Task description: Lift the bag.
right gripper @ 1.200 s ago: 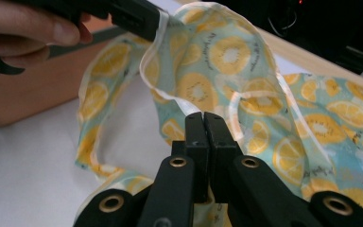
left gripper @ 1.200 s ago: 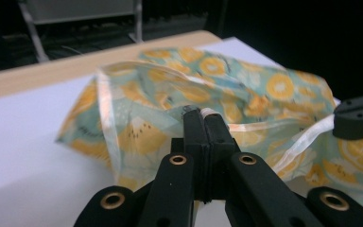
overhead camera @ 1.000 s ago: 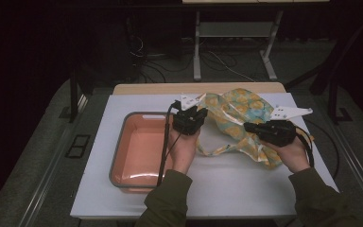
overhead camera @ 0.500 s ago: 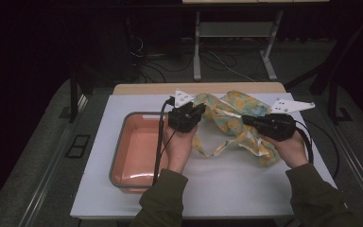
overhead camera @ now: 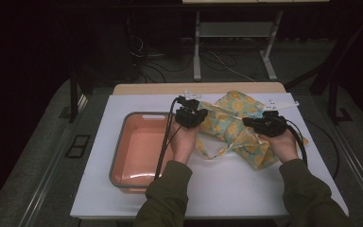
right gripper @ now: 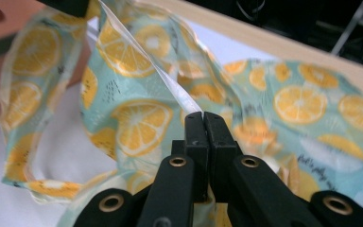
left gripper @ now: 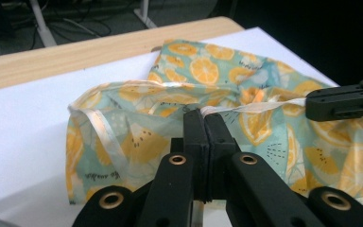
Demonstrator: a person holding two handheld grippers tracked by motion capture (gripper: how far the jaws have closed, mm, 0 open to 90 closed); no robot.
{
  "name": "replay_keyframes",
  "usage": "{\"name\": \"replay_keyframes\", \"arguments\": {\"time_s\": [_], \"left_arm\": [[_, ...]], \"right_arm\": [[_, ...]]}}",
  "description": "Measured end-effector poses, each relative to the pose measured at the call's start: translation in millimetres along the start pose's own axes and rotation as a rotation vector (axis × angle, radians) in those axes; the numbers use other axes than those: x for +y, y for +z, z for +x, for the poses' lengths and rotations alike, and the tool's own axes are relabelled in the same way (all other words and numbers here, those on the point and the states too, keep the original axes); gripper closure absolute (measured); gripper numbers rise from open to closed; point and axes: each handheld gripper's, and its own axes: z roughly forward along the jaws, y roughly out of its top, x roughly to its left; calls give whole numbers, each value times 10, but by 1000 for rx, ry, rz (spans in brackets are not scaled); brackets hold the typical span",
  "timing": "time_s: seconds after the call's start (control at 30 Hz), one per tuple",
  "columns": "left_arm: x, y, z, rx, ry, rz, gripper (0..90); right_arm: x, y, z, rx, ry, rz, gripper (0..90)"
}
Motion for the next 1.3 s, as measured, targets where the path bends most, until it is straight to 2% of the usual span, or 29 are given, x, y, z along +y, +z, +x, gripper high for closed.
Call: {"name": "replay_keyframes", "arguments": {"time_s": [0.13, 0.2, 0.27, 0.4, 0.53, 0.6, 0.67, 0.77, 0.87, 0.9, 1.07, 1.17, 1.3], "left_arm": [[-12, 48, -4, 3, 2, 17, 889], [-12, 34, -11, 8, 9, 8, 875], [-2, 0, -9, 13, 9, -9, 825], [5, -52, -7, 16, 19, -7, 728], [-15, -132, -13, 22, 26, -11, 552], [-27, -200, -6, 12, 38, -18, 511], [-39, -266, -2, -2, 52, -18, 451], [-64, -370, 6, -33, 62, -29, 402], [-88, -467, 12, -69, 89, -16, 349], [-101, -498, 12, -79, 99, -14, 326], [-199, -618, 30, -107, 151, -8, 280], [-257, -667, 48, -123, 180, -8, 248], [-321, -738, 92, -152, 190, -16, 226]], "right_arm": [[-59, 71, -20, -3, 7, 28, 890], [-66, 68, -22, 4, 15, 26, 887], [-62, 49, -26, 15, 25, 15, 886], [-49, 2, -28, 29, 43, -3, 878], [-58, -16, -33, 8, 40, 20, 876], [-90, -5, -68, -31, 42, 52, 880], [-147, 6, -125, -16, 76, 50, 877], [-198, 25, -154, -9, 89, 67, 860], [-192, -20, -168, 22, 110, 37, 761], [-183, -44, -171, 45, 120, 22, 703], [-119, -193, -139, 101, 138, -40, 540], [-81, -250, -97, 122, 129, -53, 472], [-28, -289, -31, 144, 110, -57, 381]]}}
